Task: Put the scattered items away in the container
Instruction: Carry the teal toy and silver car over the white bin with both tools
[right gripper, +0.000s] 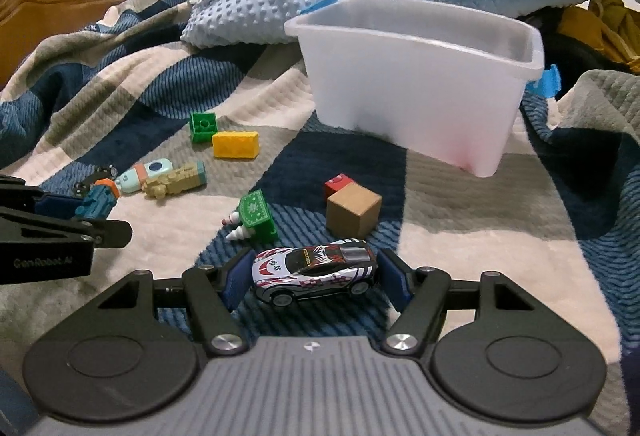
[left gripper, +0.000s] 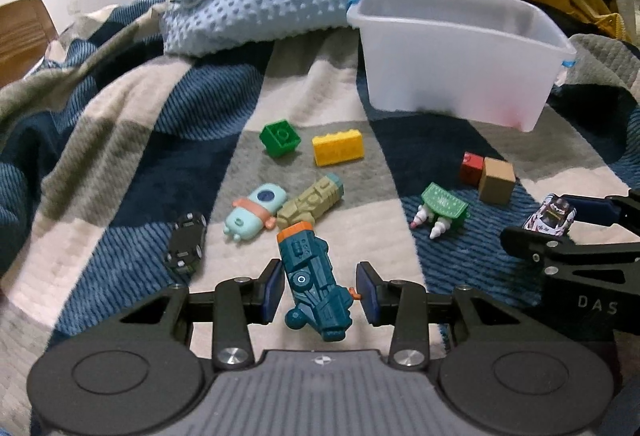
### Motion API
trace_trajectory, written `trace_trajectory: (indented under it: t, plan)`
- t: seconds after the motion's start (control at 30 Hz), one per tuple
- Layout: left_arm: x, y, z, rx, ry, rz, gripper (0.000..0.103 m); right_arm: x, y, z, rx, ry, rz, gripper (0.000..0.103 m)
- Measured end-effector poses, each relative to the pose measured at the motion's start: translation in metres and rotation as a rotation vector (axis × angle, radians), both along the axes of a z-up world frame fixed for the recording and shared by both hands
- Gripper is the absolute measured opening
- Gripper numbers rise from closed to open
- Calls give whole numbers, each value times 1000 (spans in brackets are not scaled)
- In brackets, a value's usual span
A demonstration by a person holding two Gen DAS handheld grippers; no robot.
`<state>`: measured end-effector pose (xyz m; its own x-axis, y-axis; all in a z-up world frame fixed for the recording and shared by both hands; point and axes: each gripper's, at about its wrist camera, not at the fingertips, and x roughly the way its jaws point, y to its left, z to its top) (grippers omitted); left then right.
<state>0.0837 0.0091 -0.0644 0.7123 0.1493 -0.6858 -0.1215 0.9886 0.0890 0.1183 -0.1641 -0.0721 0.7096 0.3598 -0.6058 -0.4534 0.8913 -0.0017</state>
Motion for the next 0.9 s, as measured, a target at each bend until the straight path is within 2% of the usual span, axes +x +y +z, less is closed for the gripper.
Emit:
trace_trajectory:
  t: [0.43, 0.7, 0.9]
  plan:
    - [11, -24, 37, 47, -66, -85, 43, 1, -10, 44, 34, -64, -31, 69]
    - [33, -40, 59, 38, -100, -127, 43, 13, -21, 77, 48, -141, -48, 69]
    - [56, -51, 67, 28, -112, -160, 43, 31, -30, 87, 36, -167, -59, 69]
